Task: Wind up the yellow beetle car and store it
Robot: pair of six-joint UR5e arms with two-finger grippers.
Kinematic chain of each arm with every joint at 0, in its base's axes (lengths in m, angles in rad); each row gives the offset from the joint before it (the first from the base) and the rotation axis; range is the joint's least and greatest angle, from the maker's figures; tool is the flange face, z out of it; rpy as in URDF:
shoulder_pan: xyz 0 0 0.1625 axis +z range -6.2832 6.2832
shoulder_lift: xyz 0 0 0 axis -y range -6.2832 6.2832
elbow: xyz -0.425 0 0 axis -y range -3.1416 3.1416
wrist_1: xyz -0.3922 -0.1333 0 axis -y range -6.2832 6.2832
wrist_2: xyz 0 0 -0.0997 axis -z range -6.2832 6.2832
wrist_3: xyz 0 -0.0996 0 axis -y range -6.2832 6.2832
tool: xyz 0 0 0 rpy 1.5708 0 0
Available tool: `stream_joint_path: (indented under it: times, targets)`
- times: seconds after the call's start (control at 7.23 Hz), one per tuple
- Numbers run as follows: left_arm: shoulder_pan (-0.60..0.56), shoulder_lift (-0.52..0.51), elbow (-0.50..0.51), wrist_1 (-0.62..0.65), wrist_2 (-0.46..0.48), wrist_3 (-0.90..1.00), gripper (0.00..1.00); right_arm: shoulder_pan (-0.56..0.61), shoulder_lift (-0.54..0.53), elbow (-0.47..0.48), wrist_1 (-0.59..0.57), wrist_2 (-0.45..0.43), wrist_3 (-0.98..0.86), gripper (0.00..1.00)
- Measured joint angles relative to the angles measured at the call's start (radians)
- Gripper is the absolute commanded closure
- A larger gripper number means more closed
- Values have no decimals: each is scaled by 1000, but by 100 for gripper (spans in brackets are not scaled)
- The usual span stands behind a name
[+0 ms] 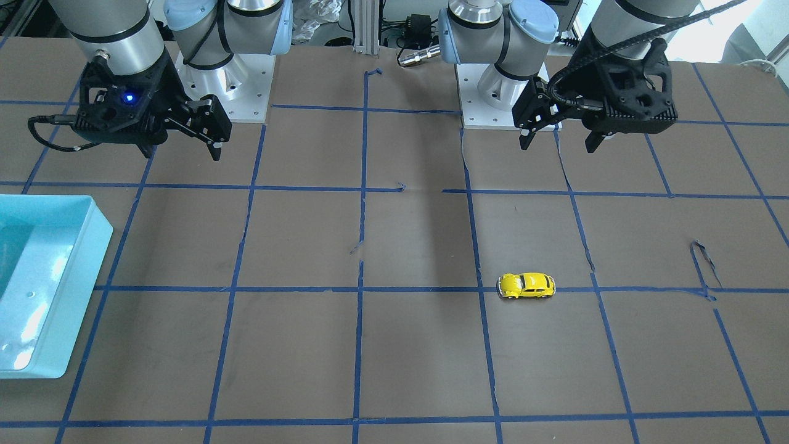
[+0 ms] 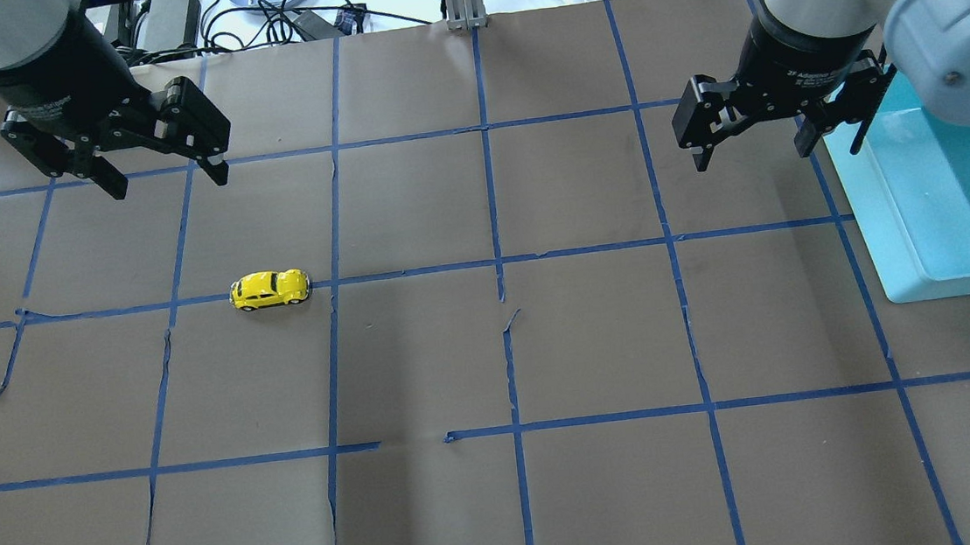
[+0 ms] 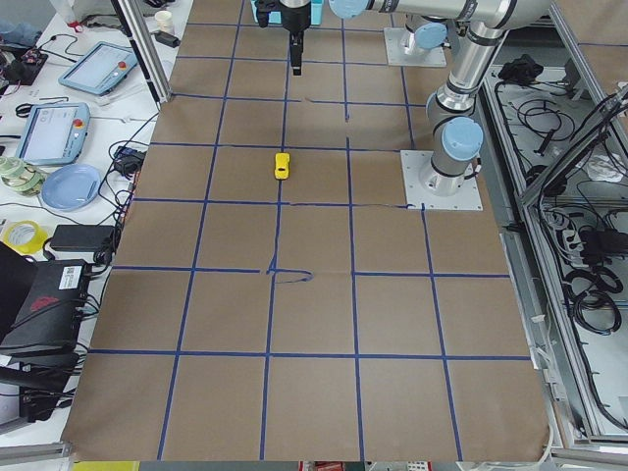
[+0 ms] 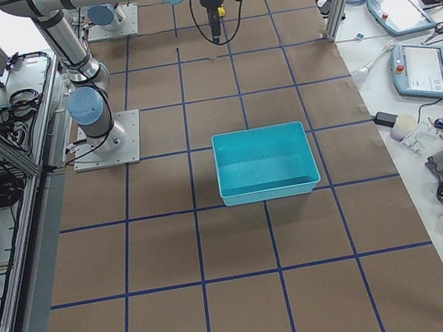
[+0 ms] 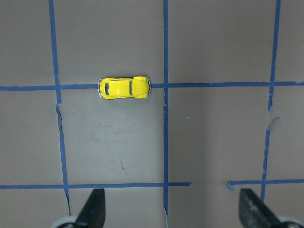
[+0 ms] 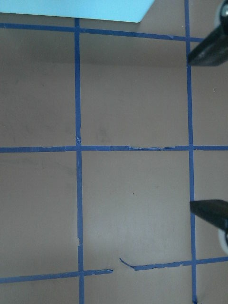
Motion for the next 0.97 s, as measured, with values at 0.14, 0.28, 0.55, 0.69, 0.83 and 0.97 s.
stream_joint_path:
  times: [0.14,0.28,0.55,0.69,0.83,0.97]
  targets:
    - [0,-1,0,0,0,0,0,0,0,0,0,1,1,0]
    - [0,-2,0,0,-1,3,0,0,-1,0,0,1,1,0]
    - [3,-14,-9,4,-3,126,0,-1,-1,0,0,2,-1,0]
    - [4,-23,-35,30,-2,229,0,-1,-1,0,0,2,-2,0]
    - [5,-29,-80,85,-2,331,0,0,-1,0,0,2,-3,0]
    - [5,-38,-138,155,-2,453,0,0,-1,0,0,2,-3,0]
